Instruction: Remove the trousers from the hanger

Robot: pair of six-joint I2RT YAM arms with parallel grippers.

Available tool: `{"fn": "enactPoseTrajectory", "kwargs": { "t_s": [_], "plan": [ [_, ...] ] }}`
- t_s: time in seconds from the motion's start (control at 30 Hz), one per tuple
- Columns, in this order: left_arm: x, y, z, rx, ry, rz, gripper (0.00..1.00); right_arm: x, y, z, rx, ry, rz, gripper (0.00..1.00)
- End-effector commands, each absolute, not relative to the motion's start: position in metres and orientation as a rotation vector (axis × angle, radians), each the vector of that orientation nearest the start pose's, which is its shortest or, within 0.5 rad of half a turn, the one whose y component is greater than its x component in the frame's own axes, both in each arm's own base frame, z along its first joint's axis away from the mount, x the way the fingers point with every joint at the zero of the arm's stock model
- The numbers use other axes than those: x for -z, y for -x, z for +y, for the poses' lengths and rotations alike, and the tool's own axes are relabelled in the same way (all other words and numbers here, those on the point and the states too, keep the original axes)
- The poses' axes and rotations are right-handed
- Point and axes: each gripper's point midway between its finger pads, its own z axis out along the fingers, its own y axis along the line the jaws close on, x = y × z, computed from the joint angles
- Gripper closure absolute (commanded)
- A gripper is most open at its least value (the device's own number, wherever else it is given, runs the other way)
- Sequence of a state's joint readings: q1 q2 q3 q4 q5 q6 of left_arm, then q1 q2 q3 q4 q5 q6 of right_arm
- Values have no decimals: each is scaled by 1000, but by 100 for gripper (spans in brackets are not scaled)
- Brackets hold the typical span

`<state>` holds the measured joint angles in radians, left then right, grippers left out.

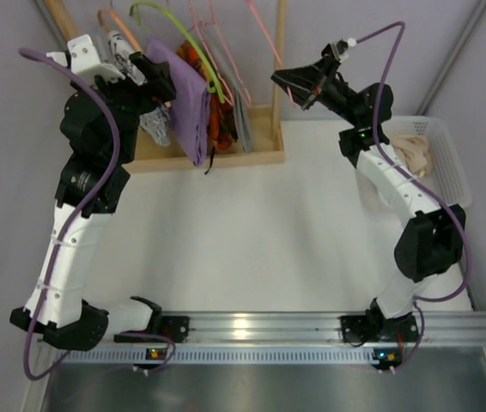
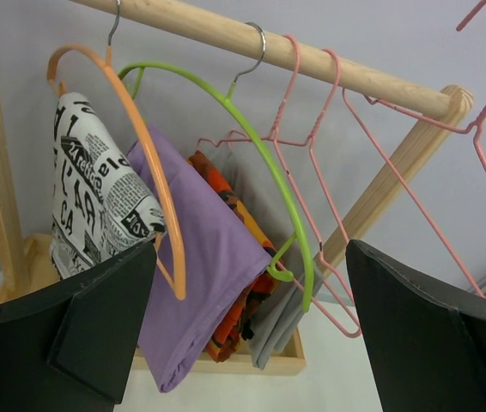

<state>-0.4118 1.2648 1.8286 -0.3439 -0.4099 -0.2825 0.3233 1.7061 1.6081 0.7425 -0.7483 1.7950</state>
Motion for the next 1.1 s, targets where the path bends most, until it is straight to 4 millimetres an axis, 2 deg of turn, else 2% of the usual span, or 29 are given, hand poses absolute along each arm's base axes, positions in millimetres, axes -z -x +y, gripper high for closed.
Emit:
{"fn": "enactPoseTrajectory", "kwargs": {
  "t_s": [0.0,0.13,0.17,0.27,0.33,0.43,0.5,0.57,0.67,0.77,0.9,0.93,1.07],
  "plan": [
    [-572,-338,-79,337,273,1301,1,-549,-379,249,-2142,-161,1178,100],
    [-568,-337,-74,340,283,1305,1,-554,-366,239,-2163,-155,1147,100],
    [-567,-339,-74,345,285,1308,1,-564,-356,234,-2159,-112,1103,100],
    [-561,-343,-74,364,291,1323,1,-584,-341,228,-2153,-54,1043,100],
    [-561,-344,-75,380,292,1325,1,-592,-339,228,-2153,-39,1023,100],
    [-560,-346,-73,390,298,1328,1,-593,-346,227,-2169,-83,1027,100],
    [-558,-348,-71,394,308,1331,1,-583,-361,231,-2214,-178,1086,100],
    [-554,-350,-70,392,306,1342,1,-564,-371,240,-2275,-268,1157,100],
    [-552,-352,-69,405,306,1346,1,-533,-372,255,-2322,-347,1262,100],
    [-550,-354,-63,406,331,1344,1,-524,-371,260,-2329,-359,1323,100],
    [-541,-355,-60,410,336,1361,1,-541,-366,271,-2361,-297,1338,100],
    [-540,-355,-60,411,333,1363,1,-550,-362,273,-2377,-274,1330,100],
    [-537,-355,-54,397,346,1365,1,-582,-330,284,-2491,-164,1277,100]
  ]
}}
